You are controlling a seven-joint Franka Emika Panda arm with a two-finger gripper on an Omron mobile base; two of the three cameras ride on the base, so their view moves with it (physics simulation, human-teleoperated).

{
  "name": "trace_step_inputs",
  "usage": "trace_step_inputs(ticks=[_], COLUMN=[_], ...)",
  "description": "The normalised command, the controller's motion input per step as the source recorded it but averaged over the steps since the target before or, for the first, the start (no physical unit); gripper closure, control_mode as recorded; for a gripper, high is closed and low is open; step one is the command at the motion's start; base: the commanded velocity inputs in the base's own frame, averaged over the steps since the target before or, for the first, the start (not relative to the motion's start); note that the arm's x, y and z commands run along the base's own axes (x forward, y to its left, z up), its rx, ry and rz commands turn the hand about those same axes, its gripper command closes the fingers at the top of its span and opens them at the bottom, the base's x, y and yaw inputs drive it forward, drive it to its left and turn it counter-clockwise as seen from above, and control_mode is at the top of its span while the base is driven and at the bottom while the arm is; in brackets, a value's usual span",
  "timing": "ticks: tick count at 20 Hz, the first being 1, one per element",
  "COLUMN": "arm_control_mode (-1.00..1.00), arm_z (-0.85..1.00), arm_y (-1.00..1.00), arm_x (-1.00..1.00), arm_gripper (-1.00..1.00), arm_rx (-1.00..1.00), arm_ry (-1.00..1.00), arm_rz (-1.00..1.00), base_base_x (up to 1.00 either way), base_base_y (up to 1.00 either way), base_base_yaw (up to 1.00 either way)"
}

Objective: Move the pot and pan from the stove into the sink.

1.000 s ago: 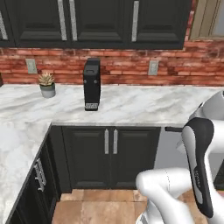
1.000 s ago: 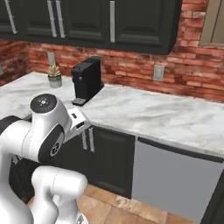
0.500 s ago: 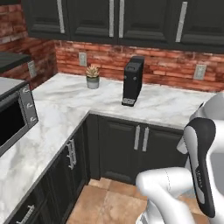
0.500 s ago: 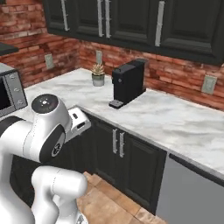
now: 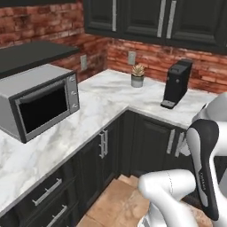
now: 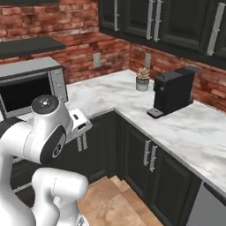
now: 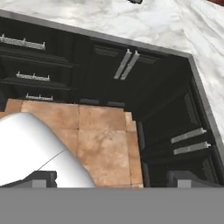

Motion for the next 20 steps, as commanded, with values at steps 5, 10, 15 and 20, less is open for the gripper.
trace_step_inputs(ticks=[5,10,15,20], arm_control_mode=[1.00,1.00,1.00,1.00], arm_z=[0.00,0.00,0.00,0.00], arm_y=[0.00,0.00,0.00,0.00], arm_x=[0.00,0.00,0.00,0.00], arm_gripper=[-1.00,-1.00,-1.00,-1.00], arm_rx=[0.00,0.00,0.00,0.00], arm_ry=[0.00,0.00,0.00,0.00], arm_rz=[0.00,0.00,0.00,0.00], base_base_x=[-0.01,0.00,0.00,0.00], base_base_y=[0.00,0.00,0.00,0.00], base_base_yaw=[0.50,0.50,0.50,0.50])
